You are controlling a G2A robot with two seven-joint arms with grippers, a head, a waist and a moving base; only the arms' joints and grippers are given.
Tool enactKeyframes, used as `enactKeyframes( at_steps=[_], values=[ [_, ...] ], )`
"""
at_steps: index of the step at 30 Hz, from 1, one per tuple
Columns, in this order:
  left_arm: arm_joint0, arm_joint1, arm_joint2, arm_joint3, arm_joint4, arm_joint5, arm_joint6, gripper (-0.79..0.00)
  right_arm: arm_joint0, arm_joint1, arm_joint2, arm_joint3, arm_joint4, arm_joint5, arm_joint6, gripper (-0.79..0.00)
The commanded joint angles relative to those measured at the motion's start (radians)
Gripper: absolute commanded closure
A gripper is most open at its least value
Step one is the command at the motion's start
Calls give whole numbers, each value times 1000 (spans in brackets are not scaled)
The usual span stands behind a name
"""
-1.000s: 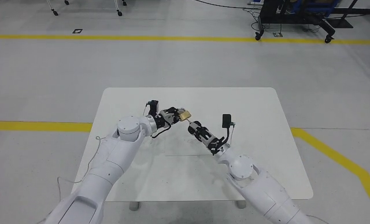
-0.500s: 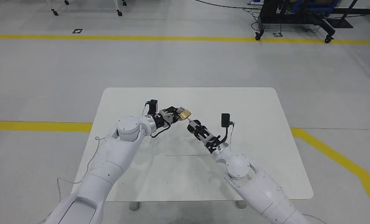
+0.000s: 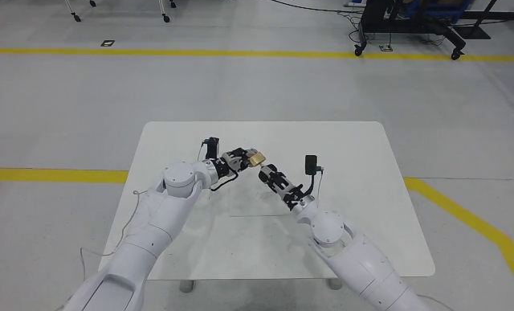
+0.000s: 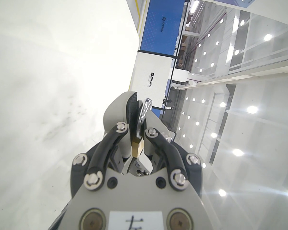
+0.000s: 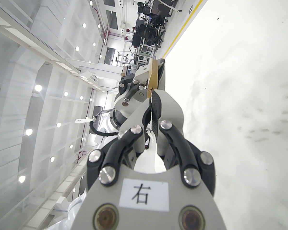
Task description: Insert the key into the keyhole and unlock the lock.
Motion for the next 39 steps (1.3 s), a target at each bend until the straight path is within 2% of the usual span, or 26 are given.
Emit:
enactKeyframes(
  at_steps=[1,15,16,17,18,37,39],
  values=[
    [2,0,-2,-2,1,-1,2,0,3,-4,-2,3,-3,9,-9,0],
    [4,-4,-3,-3,11,-3,-8,0,23,-27,10,38,43,3,42,0],
    [4,-5,-3,-2,12,-3,-9,0,23,-27,13,39,51,0,54,-246],
    [4,-5,-4,-2,11,-4,-9,0,24,-28,15,41,53,-2,63,-440],
    [5,-5,-5,-1,10,-4,-10,0,24,-28,15,41,53,-2,63,-785],
    [13,-6,-31,-5,-5,-6,-1,0,24,-28,15,41,53,-2,63,-785],
    [14,-6,-33,-7,-6,-10,-5,0,8,-28,32,28,134,-40,119,-785]
  ],
)
